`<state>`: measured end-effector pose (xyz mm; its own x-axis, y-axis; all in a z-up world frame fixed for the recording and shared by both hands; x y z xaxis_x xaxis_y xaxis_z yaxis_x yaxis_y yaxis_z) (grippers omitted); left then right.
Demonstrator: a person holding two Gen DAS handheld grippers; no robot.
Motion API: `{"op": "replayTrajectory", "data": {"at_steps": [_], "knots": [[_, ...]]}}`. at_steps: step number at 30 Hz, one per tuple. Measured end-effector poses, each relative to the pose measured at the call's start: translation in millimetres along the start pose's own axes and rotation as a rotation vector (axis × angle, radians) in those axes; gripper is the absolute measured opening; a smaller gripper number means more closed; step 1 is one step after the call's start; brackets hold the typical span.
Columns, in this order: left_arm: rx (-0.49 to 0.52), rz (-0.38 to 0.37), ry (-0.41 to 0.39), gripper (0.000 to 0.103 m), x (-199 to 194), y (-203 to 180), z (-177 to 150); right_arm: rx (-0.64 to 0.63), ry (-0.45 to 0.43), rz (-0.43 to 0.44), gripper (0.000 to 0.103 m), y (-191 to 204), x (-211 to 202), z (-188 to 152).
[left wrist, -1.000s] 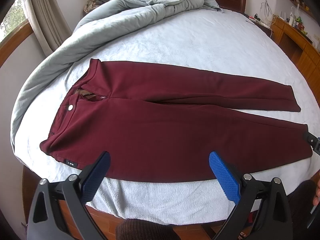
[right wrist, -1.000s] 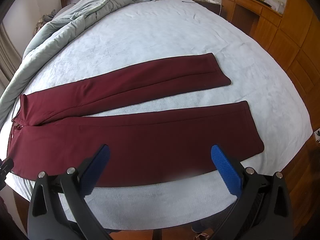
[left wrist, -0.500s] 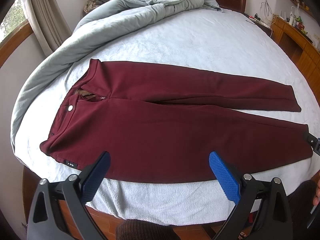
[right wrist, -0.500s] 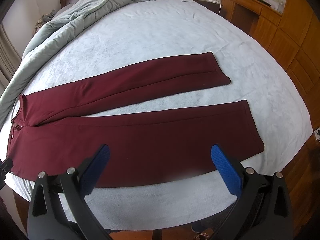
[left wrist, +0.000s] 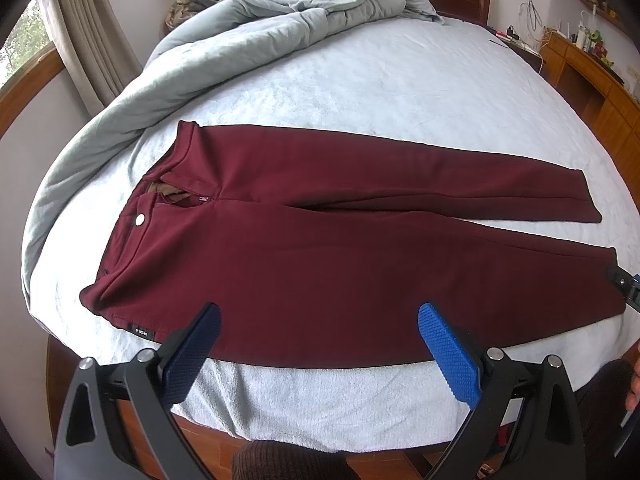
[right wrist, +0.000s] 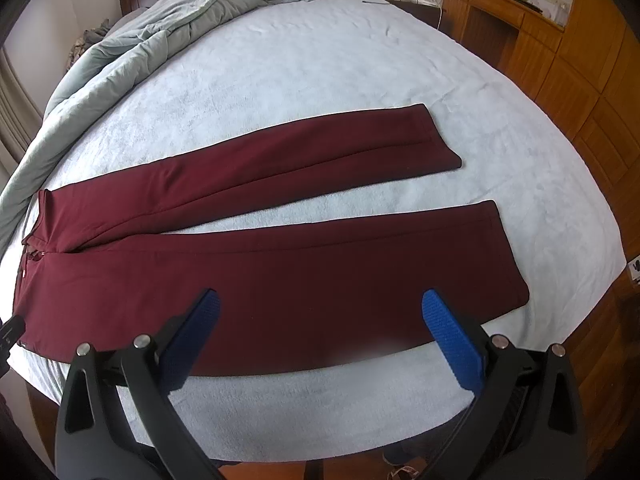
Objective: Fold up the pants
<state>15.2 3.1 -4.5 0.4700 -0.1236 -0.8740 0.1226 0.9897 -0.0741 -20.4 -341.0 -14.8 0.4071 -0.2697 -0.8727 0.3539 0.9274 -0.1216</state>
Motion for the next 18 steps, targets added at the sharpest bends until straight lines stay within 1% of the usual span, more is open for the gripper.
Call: {"op": "replayTrajectory", "data": {"at_steps": [9, 12, 14, 16, 18], "knots": [[0.010, 0.005, 0.002, 0.099, 1.2, -3.0, 4.0, 0.002, 0.001, 0.003, 0.101, 0.2, 1.5, 0.1], [0.006, -0.001, 0.016, 0.099, 7.2, -2.8, 7.5, -0.010, 0.001, 0.024, 0.101, -2.6, 5.8, 5.2], [0.007, -0.018, 0.021, 0.099, 14.2, -4.4, 16.2, -0.021, -0.002, 0.041, 0.101, -11.5, 13.0, 18.0], [0.021, -0.026, 0.028, 0.099, 24.6, -10.2, 29.0, -0.020, -0.010, 0.029, 0.101, -30.8, 28.3, 43.0], [0.049, -0.041, 0.022, 0.099, 37.6, -22.4, 48.7, -0.023, -0.029, 0.015, 0.101, -51.1, 46.4, 69.8]]}}
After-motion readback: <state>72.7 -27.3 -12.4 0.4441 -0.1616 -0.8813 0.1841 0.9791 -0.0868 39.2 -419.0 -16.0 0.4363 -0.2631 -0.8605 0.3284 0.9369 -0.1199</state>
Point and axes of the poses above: each gripper's, at about its wrist camera, not at the fingertips, and x roughly the way its jaws point, y to its left, z to its top, the point moved 1 cm from there along x, roughly the way its jaws point, and after that the axes turned 9 degrees about -z, right-handed, at the moved point
